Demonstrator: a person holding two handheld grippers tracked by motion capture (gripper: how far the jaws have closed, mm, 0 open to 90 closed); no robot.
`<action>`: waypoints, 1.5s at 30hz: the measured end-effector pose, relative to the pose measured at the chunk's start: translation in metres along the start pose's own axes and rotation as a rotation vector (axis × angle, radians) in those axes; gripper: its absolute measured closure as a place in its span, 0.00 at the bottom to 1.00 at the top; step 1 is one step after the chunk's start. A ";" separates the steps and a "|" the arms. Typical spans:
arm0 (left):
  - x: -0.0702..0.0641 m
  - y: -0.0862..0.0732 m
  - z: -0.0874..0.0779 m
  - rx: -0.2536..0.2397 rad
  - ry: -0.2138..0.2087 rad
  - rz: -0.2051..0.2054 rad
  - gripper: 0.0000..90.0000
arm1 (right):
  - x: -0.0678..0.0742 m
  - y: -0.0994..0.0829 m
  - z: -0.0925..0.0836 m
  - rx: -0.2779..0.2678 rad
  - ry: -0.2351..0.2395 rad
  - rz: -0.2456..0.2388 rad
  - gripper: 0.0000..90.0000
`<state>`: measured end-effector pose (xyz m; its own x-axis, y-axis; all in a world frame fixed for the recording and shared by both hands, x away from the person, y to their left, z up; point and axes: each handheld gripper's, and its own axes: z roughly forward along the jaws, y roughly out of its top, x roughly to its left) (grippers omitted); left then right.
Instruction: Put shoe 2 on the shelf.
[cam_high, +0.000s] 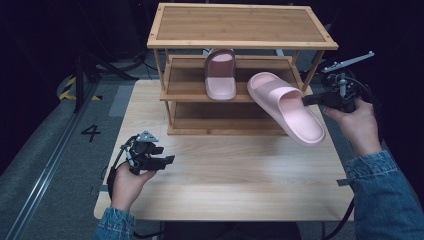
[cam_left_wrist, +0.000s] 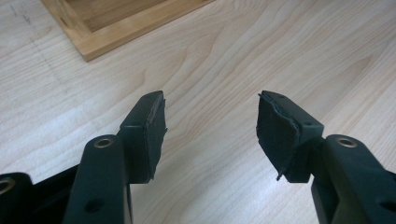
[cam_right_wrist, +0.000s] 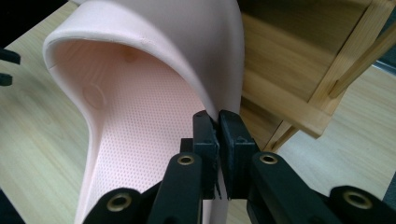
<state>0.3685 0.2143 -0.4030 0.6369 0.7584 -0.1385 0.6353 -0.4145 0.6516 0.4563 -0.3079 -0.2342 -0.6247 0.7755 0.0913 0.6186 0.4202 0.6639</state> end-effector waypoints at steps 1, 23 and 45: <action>0.000 -0.002 0.000 -0.010 -0.003 -0.007 0.47 | -0.001 0.002 0.001 0.000 -0.003 -0.003 0.96; 0.000 -0.020 -0.009 0.009 0.025 -0.014 0.46 | -0.004 0.033 0.039 -0.037 -0.079 0.000 0.95; 0.004 -0.021 -0.005 0.012 0.022 -0.034 0.46 | -0.010 0.035 0.062 -0.107 -0.099 0.045 0.92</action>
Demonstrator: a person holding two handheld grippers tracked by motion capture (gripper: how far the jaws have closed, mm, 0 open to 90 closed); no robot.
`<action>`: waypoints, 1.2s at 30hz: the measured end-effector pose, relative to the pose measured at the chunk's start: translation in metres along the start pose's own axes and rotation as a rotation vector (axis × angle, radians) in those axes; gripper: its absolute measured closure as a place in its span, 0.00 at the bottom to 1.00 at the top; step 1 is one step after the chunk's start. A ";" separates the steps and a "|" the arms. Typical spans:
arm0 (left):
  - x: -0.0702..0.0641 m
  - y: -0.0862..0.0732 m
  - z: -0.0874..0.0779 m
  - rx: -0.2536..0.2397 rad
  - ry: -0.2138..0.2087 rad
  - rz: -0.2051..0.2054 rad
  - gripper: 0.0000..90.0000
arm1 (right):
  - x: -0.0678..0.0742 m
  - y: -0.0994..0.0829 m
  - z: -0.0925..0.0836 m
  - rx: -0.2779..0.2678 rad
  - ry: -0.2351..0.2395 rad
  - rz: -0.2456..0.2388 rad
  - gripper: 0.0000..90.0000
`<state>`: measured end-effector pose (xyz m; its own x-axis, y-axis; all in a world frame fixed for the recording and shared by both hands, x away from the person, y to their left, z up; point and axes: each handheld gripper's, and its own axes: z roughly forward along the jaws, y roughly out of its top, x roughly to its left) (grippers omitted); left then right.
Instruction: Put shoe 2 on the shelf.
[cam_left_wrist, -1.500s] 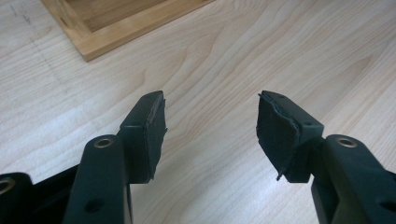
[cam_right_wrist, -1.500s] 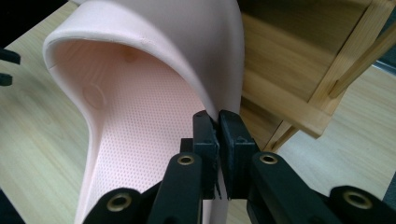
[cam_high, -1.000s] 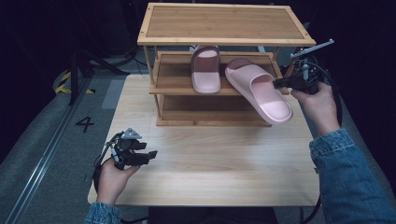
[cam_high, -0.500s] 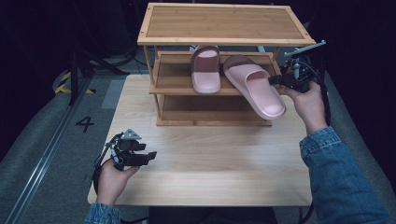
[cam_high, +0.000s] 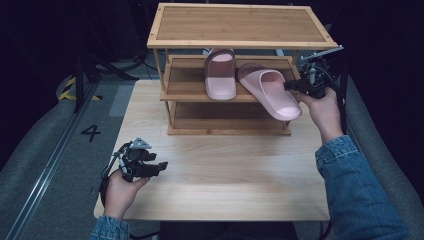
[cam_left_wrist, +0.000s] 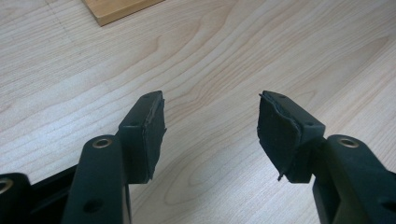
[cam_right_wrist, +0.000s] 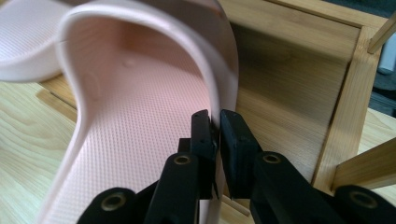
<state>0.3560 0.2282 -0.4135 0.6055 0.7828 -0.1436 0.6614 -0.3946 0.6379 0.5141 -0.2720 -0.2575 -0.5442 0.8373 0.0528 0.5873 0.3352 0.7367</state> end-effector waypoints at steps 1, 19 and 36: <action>0.000 0.001 0.000 0.002 0.001 0.005 0.46 | -0.001 -0.001 0.000 -0.002 -0.001 0.001 0.91; 0.002 0.016 0.010 0.012 -0.018 0.026 0.46 | 0.019 -0.042 -0.064 -0.067 0.042 -0.074 0.84; -0.002 0.024 0.016 0.019 -0.028 0.046 0.46 | 0.034 -0.103 -0.076 -0.090 0.119 -0.056 0.98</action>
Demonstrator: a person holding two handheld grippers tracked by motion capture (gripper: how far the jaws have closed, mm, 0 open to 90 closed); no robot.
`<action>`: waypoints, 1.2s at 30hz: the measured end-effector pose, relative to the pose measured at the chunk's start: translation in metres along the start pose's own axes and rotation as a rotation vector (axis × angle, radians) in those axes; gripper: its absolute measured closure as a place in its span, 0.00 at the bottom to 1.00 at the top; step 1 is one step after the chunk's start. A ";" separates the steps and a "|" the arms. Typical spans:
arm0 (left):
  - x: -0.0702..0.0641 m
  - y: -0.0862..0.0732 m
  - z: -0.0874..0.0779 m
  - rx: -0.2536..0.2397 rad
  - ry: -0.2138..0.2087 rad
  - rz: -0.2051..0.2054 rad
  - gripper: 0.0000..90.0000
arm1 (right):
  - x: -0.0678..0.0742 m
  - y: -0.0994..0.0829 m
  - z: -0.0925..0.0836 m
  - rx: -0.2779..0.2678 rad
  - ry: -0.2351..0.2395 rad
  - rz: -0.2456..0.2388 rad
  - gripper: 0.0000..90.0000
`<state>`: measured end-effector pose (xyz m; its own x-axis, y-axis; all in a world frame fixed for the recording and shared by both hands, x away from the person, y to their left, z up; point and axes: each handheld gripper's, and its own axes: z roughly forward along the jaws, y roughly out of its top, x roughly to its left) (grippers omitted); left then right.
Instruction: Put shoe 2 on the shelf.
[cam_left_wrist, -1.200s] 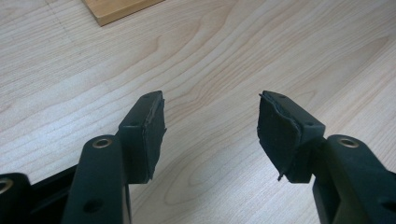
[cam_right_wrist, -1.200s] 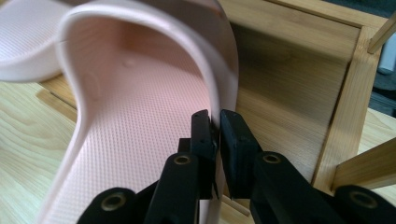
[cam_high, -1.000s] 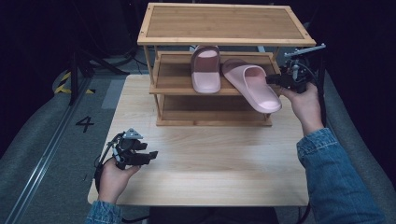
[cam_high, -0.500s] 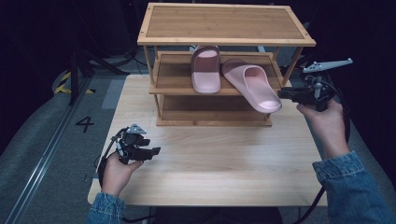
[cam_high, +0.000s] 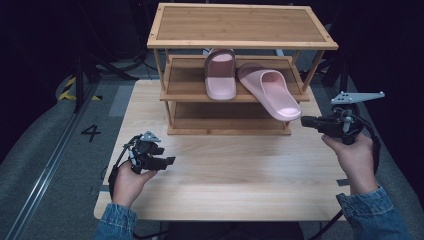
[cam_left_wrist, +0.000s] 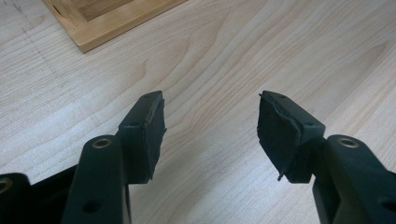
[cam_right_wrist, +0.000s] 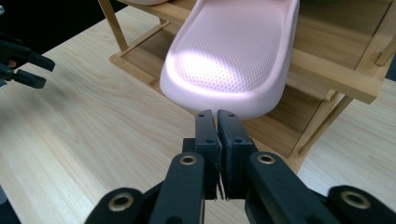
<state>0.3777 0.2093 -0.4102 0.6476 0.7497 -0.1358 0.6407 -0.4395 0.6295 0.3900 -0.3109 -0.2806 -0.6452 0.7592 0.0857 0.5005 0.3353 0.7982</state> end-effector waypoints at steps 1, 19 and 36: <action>0.000 0.000 -0.001 0.007 0.003 0.005 0.46 | -0.001 -0.001 0.002 -0.002 -0.001 0.005 0.99; -0.003 0.001 0.001 0.002 -0.005 0.006 0.46 | -0.009 0.015 0.040 -0.009 0.002 0.039 1.00; -0.003 0.001 0.002 0.004 -0.006 0.009 0.46 | -0.025 0.042 0.072 0.011 -0.031 0.053 1.00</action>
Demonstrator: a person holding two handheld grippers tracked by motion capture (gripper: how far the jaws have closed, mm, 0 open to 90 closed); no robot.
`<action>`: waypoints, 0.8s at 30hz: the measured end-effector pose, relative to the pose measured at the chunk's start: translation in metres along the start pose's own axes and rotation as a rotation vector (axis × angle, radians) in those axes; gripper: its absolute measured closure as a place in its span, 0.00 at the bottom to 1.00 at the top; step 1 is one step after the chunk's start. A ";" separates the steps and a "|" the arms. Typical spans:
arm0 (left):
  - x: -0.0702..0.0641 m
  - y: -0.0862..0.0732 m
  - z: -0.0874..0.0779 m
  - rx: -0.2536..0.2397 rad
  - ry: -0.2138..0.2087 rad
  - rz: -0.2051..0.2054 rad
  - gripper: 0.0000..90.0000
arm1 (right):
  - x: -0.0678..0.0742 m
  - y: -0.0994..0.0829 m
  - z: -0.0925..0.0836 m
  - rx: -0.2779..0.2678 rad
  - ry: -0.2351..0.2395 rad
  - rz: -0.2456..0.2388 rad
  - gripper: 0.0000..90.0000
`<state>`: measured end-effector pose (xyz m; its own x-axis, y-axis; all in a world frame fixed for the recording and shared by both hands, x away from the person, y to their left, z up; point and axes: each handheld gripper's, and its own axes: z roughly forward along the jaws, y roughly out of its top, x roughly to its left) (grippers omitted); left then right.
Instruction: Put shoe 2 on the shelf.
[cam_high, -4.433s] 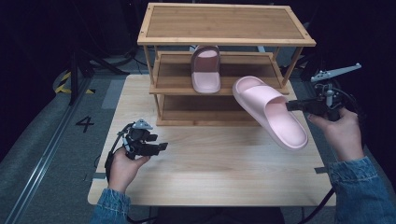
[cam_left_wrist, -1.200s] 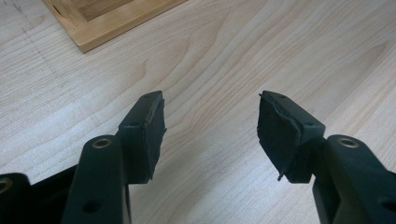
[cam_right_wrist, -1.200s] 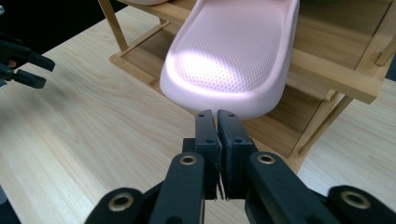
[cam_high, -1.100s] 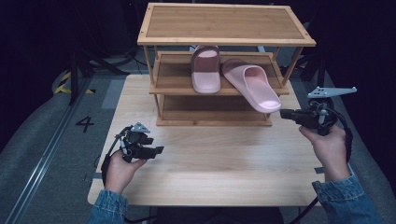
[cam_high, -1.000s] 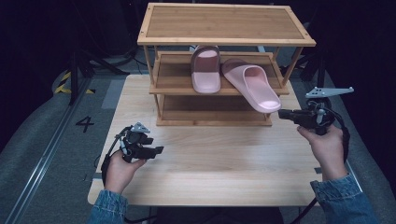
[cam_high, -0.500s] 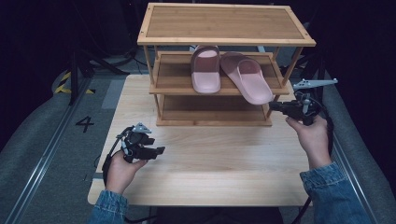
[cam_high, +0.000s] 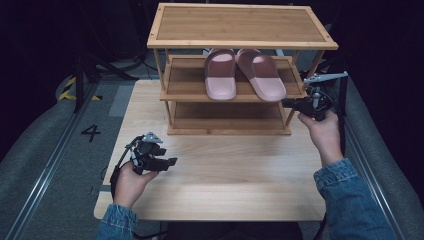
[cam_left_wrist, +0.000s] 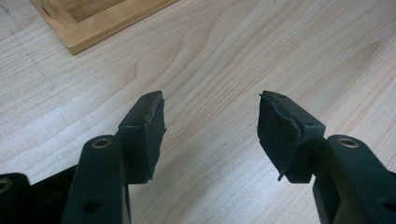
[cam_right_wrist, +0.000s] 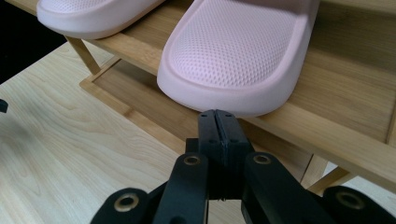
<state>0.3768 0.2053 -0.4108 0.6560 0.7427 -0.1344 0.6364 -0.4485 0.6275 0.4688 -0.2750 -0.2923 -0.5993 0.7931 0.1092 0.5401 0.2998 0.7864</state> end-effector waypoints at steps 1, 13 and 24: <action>0.000 0.000 0.000 -0.003 -0.003 -0.001 0.46 | 0.000 0.001 0.001 0.001 -0.004 0.001 1.00; -0.001 -0.004 -0.005 -0.017 0.002 -0.012 0.46 | -0.011 0.009 -0.018 -0.055 -0.064 0.011 0.98; 0.001 -0.019 -0.017 -0.017 0.030 -0.036 0.46 | -0.028 0.012 0.008 0.014 -0.119 0.043 0.99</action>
<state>0.3588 0.2230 -0.4102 0.6203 0.7727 -0.1345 0.6522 -0.4129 0.6357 0.4971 -0.2897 -0.2910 -0.5019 0.8622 0.0691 0.5721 0.2710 0.7741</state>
